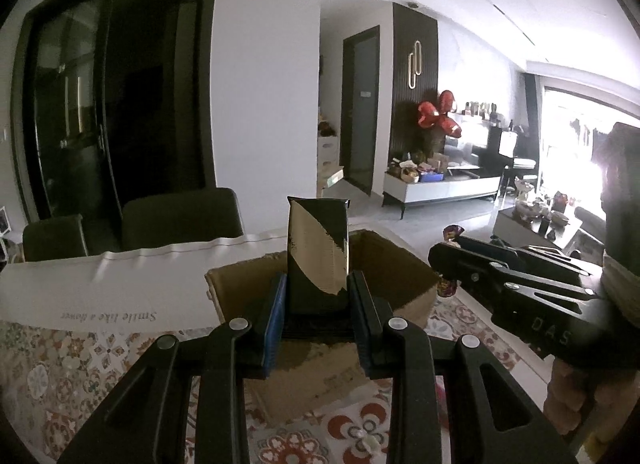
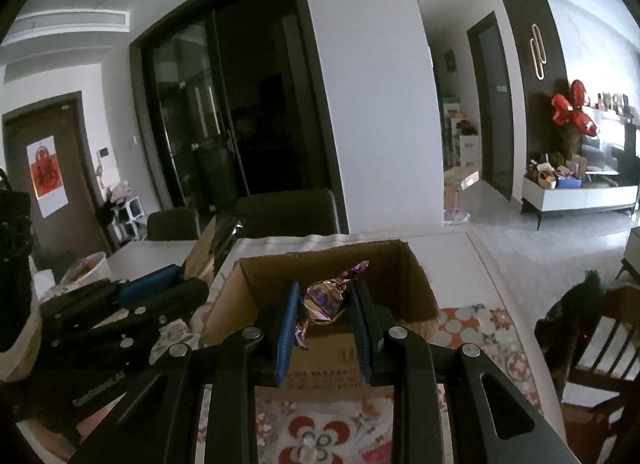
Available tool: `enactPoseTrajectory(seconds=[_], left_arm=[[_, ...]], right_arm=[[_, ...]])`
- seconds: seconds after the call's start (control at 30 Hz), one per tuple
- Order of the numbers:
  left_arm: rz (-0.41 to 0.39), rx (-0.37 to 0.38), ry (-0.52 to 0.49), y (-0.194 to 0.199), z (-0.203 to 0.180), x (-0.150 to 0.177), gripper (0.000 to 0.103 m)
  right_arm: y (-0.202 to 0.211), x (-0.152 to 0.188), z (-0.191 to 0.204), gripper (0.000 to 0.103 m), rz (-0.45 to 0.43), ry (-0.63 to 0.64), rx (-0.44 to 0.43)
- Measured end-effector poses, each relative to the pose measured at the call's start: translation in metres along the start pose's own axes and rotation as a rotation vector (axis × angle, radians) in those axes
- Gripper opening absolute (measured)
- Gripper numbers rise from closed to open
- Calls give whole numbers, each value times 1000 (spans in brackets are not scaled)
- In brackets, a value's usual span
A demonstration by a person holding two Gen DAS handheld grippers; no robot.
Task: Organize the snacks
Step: 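Carry both snacks over the cardboard box and open both grippers, then move both grippers back toward the remaining snacks on the table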
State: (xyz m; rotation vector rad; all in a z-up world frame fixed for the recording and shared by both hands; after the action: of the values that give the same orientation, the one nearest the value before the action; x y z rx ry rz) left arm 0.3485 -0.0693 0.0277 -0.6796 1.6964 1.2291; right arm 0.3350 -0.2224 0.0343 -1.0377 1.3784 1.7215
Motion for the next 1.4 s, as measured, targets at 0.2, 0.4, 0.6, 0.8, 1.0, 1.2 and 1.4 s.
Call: enactPoseTrajectory(seconds=[0.2,0.4,0.6,0.8,1.0,1.2,1.4], left_arm=[[52,-7,-6,-24,6,-5,31],[114,-6,16,-49,13,-7,31],[130,-32,23,-61,20,-6,52],[102,-59,5,-48,18,-2,61],[61,-82,-14,-23,15,-1,65],[16,-70,-20,9,7,0,65],[-8,-47,-41,37,-6,7,67]], right_arm=[[-27,-12,-8,27,38,13,-13],[-54,-13,-15,27,101,16,-12],[-64,-8,-22,39,140,12,23],[-55,-1,-21,46,136,25,49],[-32,3,-14,57,103,47,63],[-3,1,-4,61,57,65,72],[26,5,0,65,15,76,98]])
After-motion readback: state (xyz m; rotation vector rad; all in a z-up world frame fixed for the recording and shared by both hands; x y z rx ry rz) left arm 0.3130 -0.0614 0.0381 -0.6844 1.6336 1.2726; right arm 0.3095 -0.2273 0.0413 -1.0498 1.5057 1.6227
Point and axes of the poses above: each gripper's, at about its wrist camera, not at the fingertips, and y roughly against the way its jaws point, z to its left, x to its underside, the point moved 7 cm from there along -y, roughly the way its jaws point, and after that the axes turned 5 degrees about y, right-handed, at the moved point
